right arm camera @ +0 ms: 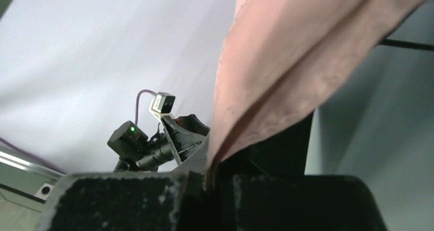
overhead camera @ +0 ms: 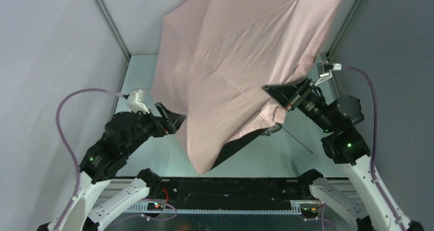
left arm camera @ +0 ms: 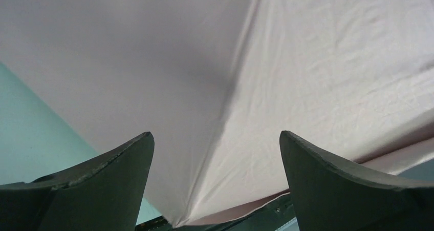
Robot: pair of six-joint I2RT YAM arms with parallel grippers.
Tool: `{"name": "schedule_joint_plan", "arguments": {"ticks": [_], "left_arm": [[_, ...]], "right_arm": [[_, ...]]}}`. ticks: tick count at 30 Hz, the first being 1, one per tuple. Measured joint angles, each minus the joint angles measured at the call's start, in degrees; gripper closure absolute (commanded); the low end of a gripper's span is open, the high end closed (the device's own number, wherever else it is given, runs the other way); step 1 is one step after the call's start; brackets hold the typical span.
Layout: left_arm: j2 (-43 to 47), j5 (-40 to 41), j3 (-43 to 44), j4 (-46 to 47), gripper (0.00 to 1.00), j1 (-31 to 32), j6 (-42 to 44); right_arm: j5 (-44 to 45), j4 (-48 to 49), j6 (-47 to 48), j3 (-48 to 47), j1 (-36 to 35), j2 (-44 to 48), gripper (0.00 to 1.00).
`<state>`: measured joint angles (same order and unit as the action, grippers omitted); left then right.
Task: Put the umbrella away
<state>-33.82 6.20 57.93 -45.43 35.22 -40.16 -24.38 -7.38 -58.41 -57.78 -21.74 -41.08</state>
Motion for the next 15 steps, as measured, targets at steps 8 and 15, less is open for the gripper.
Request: {"name": "schedule_joint_plan", "arguments": {"ticks": [8,15], "left_arm": [[-1.8,2.8,15.5,-6.9,0.0,2.3,4.0],[-8.7,3.3,31.5,-8.9,0.0,3.4,7.2]], "right_arm": [[20.8,3.6,2.8,-14.5,-17.5,-13.2,1.0],[32.9,3.9,8.2,-27.9,-22.1,-26.0,1.0]]}}
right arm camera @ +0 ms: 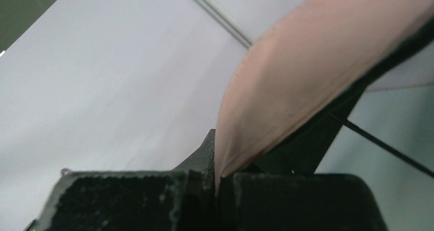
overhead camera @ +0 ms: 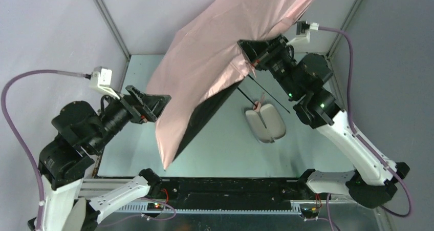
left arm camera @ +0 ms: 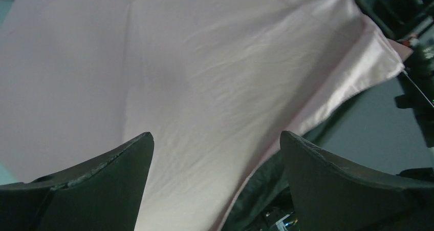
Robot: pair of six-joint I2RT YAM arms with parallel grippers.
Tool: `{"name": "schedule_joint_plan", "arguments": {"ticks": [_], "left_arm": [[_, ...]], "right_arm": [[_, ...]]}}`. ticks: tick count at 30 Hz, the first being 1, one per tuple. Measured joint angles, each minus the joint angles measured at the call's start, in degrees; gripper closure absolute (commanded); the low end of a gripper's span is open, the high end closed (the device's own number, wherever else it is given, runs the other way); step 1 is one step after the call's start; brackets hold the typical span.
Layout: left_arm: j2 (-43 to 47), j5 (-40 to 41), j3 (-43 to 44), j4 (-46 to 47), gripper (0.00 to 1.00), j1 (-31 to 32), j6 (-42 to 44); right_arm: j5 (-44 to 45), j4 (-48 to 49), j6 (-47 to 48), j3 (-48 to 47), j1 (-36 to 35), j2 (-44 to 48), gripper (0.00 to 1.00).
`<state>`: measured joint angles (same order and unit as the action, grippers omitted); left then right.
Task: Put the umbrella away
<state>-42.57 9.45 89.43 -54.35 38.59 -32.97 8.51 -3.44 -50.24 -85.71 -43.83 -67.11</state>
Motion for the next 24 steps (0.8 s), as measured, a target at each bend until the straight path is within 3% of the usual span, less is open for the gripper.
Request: {"name": "schedule_joint_plan", "arguments": {"ticks": [7,13,20,22,23,24], "left_arm": [[-10.8,4.5,15.3,-3.3,0.0,7.5,6.0],[-23.7,18.2,28.7,-9.6,0.0,20.8,14.6],[-30.5,28.6,25.9,-11.0,0.0,26.1,23.1],[-30.5,30.9,23.8,-10.9,0.11,26.2,24.6],[-30.5,32.4,23.0,-10.8,0.31,26.2,25.2],[-30.5,34.5,22.2,-10.7,0.43,26.2,25.8]], "right_arm": [[4.7,0.9,3.4,-11.0,-0.1,-10.2,1.0],[5.9,1.7,3.4,-13.9,1.1,-14.3,1.0],[3.3,2.3,0.9,-13.8,3.8,-14.9,1.0],[2.6,2.7,0.2,-13.4,4.6,-14.7,1.0],[2.2,2.8,-0.1,-13.3,4.9,-14.6,0.93],[1.8,2.9,-0.4,-12.9,5.2,-14.4,0.72]]}}
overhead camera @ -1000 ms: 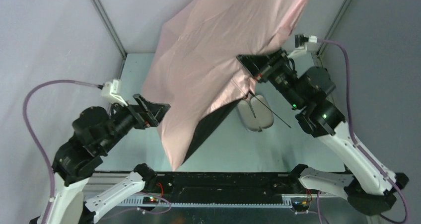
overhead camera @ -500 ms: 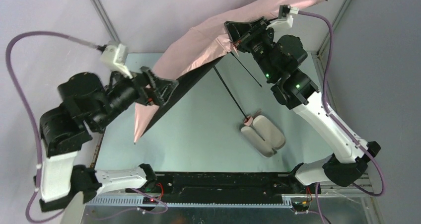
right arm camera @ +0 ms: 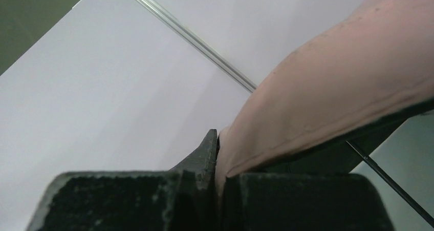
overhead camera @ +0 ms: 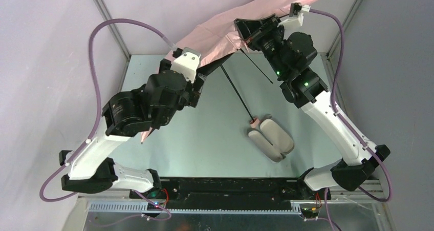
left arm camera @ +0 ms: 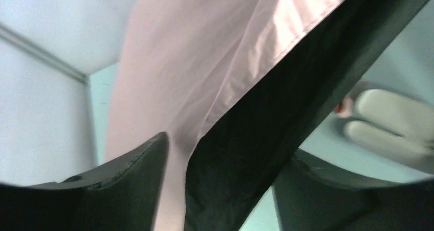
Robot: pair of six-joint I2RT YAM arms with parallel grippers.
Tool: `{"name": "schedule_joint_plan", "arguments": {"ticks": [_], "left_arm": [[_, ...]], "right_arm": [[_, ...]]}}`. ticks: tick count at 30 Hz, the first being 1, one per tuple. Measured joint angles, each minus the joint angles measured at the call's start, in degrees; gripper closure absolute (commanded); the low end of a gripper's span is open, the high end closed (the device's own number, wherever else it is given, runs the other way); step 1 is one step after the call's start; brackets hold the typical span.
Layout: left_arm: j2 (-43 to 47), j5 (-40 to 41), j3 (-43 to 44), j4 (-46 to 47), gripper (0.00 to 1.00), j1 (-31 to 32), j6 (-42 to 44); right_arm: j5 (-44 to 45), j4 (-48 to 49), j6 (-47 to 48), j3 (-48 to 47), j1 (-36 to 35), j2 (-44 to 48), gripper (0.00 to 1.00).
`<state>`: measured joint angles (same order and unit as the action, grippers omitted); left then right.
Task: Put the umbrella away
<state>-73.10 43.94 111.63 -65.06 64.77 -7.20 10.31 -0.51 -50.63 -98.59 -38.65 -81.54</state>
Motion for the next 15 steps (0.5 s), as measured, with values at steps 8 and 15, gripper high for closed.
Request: {"name": "schedule_joint_plan", "arguments": {"ticks": [8,15], "left_arm": [[-0.6,13.5,-0.9,2.7,1.0,-0.3,1.2],[-0.9,14.7,-0.9,3.2,1.0,-2.3,-1.9]], "right_arm": [[-7.1,3.8,1.1,11.1,6.1,6.6,0.15],[-19.6,5.6,0.8,27.6,23.1,17.1,0.09]]}}
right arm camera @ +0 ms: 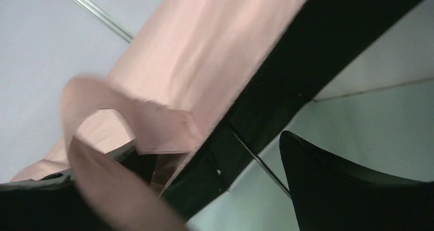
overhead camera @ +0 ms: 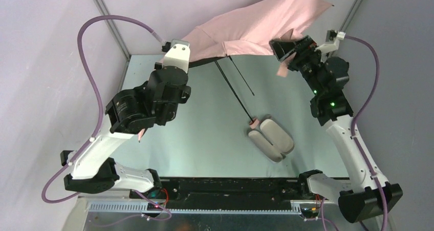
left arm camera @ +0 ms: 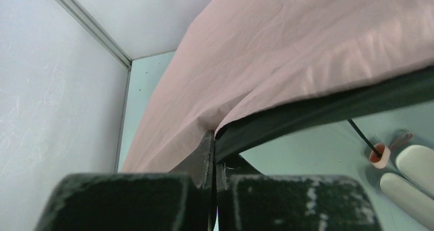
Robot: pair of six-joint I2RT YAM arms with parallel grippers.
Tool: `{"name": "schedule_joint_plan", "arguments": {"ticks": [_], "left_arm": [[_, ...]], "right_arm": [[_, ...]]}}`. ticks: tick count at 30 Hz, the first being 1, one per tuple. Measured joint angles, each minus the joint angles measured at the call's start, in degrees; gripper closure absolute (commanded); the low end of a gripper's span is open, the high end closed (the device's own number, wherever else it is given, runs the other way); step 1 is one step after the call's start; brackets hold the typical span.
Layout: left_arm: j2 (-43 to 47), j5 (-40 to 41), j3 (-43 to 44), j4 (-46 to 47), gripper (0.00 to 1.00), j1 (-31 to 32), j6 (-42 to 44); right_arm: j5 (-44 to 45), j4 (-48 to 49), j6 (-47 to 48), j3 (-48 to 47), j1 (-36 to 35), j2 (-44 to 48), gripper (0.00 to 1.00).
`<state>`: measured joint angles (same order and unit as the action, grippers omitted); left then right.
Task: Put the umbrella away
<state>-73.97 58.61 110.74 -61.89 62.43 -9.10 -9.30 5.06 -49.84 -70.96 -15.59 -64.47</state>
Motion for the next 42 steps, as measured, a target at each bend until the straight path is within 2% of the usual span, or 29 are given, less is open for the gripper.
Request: {"name": "schedule_joint_plan", "arguments": {"ticks": [5,11,13,19,24,28,35,38,42], "left_arm": [[-1.0,0.2,1.7,-1.8,1.0,-1.9,-2.6],[-3.4,-0.8,8.0,-5.4,1.0,-5.7,-5.8],[-3.4,-1.3,8.6,-5.8,1.0,-6.9,-6.4],[-4.0,-3.0,10.2,-6.8,1.0,-10.5,-7.5],[-5.4,-3.4,10.4,-6.5,1.0,-11.1,-7.2],[-8.1,-3.5,12.3,-6.1,1.0,-11.2,-6.7],[-10.1,-3.9,13.9,-5.9,1.0,-11.2,-6.3],[-9.9,-4.0,14.0,-5.4,1.0,-11.3,-6.3],[-9.7,-4.5,14.0,-5.1,1.0,-11.3,-6.4]], "right_arm": [[-5.3,1.2,3.6,8.7,3.7,4.7,0.15],[-8.1,7.5,7.4,19.7,3.9,9.4,0.1],[-9.7,9.6,7.7,21.0,3.9,9.4,0.04],[-18.1,16.1,5.5,21.2,6.3,8.4,0.01],[-23.2,13.7,5.0,13.7,7.1,9.2,0.0],[-26.6,12.4,5.1,10.4,7.0,14.7,0.0],[-26.7,2.5,12.4,11.3,5.5,23.6,0.01],[-23.9,0.6,15.3,16.0,3.7,23.6,0.02],[-18.5,3.2,16.6,25.2,0.7,18.7,0.04]]}}
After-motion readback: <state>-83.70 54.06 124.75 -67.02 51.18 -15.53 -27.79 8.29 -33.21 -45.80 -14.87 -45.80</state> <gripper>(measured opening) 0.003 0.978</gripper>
